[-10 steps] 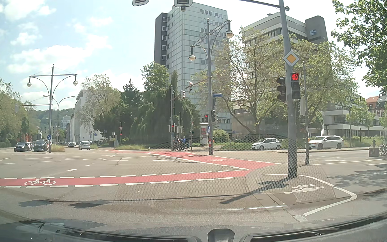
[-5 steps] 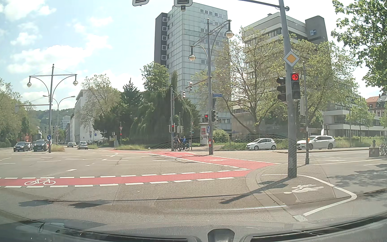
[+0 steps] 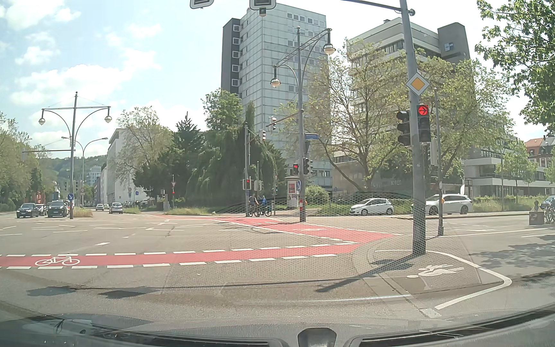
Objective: Follow the waypoints while adhering to traffic rules and regulations
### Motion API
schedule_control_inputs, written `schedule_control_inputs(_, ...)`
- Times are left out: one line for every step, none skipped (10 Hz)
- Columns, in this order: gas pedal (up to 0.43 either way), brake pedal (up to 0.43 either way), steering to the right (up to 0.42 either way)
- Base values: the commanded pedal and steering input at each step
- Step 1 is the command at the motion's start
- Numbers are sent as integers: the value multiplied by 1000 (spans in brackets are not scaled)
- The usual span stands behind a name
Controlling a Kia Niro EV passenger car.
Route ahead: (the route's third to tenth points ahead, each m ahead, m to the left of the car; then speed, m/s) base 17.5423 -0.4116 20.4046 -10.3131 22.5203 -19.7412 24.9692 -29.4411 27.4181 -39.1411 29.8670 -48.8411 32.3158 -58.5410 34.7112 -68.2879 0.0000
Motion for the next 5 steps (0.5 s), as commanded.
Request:
schedule_control_inputs(0,262,-52)
schedule_control_inputs(0,268,-52)
schedule_control_inputs(0,268,-52)
schedule_control_inputs(0,262,-52)
schedule_control_inputs(0,262,-52)
